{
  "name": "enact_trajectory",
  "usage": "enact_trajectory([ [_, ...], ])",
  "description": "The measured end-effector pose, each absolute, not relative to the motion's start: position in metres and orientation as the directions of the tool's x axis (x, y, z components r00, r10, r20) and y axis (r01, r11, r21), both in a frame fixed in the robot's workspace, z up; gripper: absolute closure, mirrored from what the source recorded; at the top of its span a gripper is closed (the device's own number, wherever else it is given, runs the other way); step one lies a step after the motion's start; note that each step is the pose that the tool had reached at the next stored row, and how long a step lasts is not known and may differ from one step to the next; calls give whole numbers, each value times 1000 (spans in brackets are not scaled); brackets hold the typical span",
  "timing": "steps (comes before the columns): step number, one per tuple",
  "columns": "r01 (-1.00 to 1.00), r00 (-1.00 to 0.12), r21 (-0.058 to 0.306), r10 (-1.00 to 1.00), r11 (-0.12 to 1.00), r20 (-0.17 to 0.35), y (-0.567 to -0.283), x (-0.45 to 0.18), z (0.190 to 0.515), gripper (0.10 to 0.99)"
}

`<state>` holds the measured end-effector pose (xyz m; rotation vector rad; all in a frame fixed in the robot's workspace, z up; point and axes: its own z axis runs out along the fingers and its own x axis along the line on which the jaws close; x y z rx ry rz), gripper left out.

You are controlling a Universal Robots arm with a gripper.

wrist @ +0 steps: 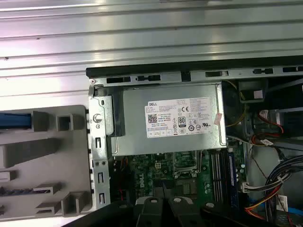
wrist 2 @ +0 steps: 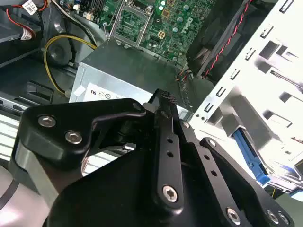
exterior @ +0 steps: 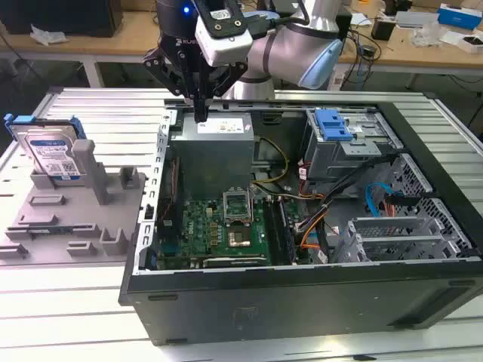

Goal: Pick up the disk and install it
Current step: 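Reach for the disk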

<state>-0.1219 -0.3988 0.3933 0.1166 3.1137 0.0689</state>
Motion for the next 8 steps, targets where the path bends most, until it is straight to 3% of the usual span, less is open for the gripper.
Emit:
enact_trajectory([
  [8, 74, -997, 45, 75, 996, -23, -399, -122, 393, 980],
])
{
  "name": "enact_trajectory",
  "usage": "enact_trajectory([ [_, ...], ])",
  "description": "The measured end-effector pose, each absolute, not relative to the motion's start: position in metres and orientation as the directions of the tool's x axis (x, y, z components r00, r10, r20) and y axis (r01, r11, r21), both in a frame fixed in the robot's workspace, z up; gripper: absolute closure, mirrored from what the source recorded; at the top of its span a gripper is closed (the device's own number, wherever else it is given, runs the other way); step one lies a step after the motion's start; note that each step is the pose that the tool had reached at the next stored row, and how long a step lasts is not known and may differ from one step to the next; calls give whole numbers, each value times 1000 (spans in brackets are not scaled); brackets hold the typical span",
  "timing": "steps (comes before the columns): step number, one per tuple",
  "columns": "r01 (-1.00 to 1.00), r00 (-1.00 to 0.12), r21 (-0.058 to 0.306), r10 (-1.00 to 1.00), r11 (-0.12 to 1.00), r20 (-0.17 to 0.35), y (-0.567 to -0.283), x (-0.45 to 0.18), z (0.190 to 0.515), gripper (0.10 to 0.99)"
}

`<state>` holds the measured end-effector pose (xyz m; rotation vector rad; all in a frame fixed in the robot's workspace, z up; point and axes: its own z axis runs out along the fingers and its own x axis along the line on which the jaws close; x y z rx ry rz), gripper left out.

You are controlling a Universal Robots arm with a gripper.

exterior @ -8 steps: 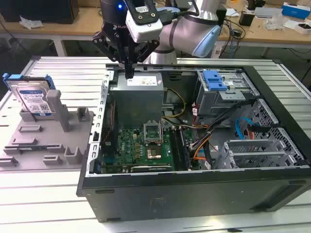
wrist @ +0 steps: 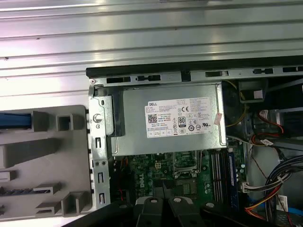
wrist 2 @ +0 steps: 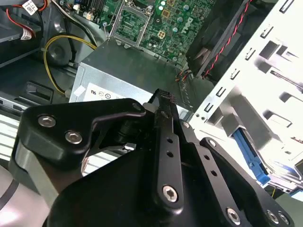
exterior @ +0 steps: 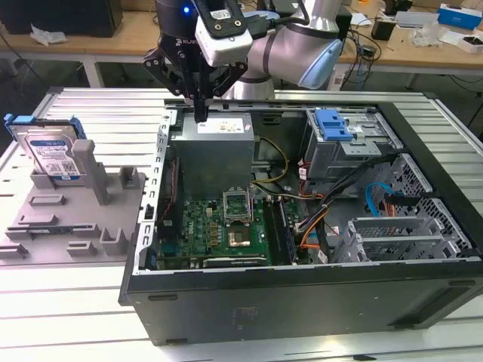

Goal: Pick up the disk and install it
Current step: 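Reach for the disk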

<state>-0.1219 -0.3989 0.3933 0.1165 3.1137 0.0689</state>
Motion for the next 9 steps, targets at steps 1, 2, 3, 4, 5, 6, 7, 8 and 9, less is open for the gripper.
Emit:
enact_trajectory([
  [1, 74, -997, 45, 75, 996, -23, -399, -122, 393, 980],
  [2, 74, -997, 45, 75, 996, -23, -399, -122, 393, 980],
  [3, 74, -997, 45, 75, 996, -23, -399, -122, 393, 980],
  [4, 74, -997, 45, 75, 996, -22, -399, -124, 393, 980],
  [5, 74, -997, 45, 75, 996, -22, -398, -127, 393, 980],
  [6, 74, -997, 45, 75, 996, -21, -397, -131, 392, 980],
  [7, 74, -997, 45, 75, 996, -21, -396, -134, 392, 980],
  [8, 74, -997, 45, 75, 996, -20, -395, -137, 392, 980],
  [9, 74, -997, 45, 75, 996, -19, -393, -144, 392, 980],
])
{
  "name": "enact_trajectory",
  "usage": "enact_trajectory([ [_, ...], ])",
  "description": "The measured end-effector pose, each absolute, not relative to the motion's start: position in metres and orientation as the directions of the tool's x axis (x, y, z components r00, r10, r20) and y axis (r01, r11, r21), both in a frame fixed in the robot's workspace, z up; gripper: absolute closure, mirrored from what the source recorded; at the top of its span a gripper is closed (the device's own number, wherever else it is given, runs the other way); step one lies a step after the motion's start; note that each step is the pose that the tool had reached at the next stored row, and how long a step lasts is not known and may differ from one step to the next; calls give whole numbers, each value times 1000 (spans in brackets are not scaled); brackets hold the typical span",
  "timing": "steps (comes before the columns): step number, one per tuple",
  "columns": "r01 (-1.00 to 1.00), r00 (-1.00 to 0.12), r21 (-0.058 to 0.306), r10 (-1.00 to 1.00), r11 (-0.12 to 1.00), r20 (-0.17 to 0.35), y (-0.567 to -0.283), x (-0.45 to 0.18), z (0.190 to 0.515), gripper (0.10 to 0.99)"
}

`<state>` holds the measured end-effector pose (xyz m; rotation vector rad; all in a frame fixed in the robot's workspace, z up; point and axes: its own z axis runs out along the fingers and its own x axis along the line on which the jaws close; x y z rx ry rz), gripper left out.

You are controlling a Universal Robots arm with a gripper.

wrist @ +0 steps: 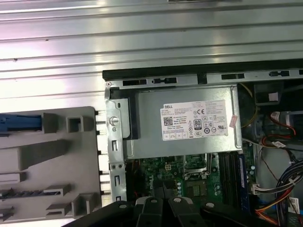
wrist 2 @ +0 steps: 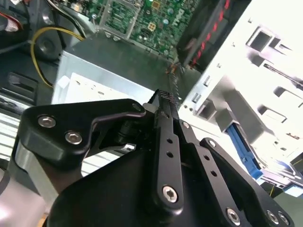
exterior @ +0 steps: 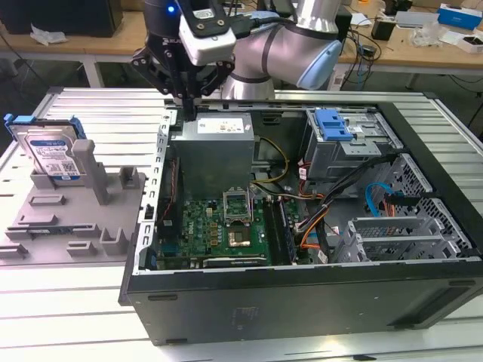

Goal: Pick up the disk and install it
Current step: 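Reach for the disk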

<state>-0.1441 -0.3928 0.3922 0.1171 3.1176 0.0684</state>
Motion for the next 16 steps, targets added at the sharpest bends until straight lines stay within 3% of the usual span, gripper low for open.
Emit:
enact_trajectory([
  [16, 75, -997, 44, 75, 996, -13, -365, -206, 390, 980],
])
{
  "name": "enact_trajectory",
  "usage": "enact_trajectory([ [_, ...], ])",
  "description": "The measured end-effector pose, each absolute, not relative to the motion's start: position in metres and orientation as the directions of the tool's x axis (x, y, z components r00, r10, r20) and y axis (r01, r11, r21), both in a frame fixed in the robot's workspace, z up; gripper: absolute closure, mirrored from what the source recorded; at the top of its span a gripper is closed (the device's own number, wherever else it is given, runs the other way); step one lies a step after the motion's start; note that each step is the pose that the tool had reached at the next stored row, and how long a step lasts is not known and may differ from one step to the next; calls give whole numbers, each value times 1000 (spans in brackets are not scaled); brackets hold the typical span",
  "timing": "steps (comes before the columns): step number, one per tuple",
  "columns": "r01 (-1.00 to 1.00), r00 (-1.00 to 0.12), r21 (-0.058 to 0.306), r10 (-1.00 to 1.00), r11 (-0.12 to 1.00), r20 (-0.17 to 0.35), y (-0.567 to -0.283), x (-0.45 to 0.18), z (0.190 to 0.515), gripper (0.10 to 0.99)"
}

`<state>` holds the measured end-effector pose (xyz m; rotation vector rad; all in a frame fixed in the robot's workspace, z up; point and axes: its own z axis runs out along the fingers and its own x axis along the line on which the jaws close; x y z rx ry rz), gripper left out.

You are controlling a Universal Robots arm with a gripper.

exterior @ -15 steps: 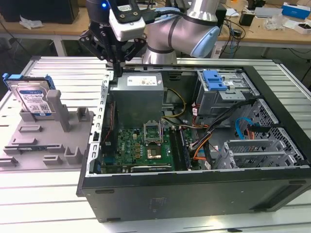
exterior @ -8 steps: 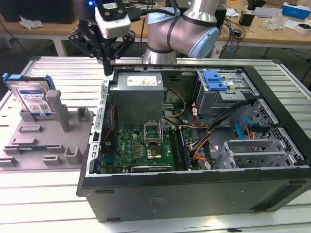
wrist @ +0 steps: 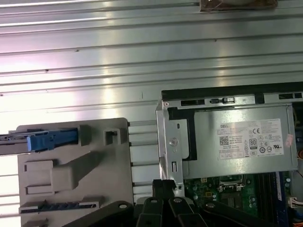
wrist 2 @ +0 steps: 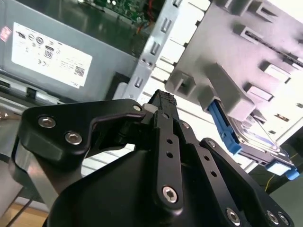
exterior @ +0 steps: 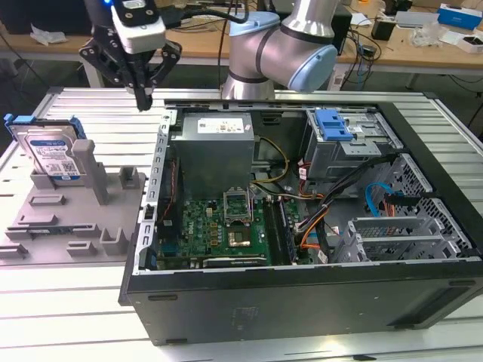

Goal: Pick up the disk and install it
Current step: 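Reach for the disk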

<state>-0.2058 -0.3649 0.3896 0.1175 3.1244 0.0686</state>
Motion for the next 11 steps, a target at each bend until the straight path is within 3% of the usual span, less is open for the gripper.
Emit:
enact_trajectory([
  [11, 75, -997, 44, 75, 996, -6, -349, -255, 388, 980],
])
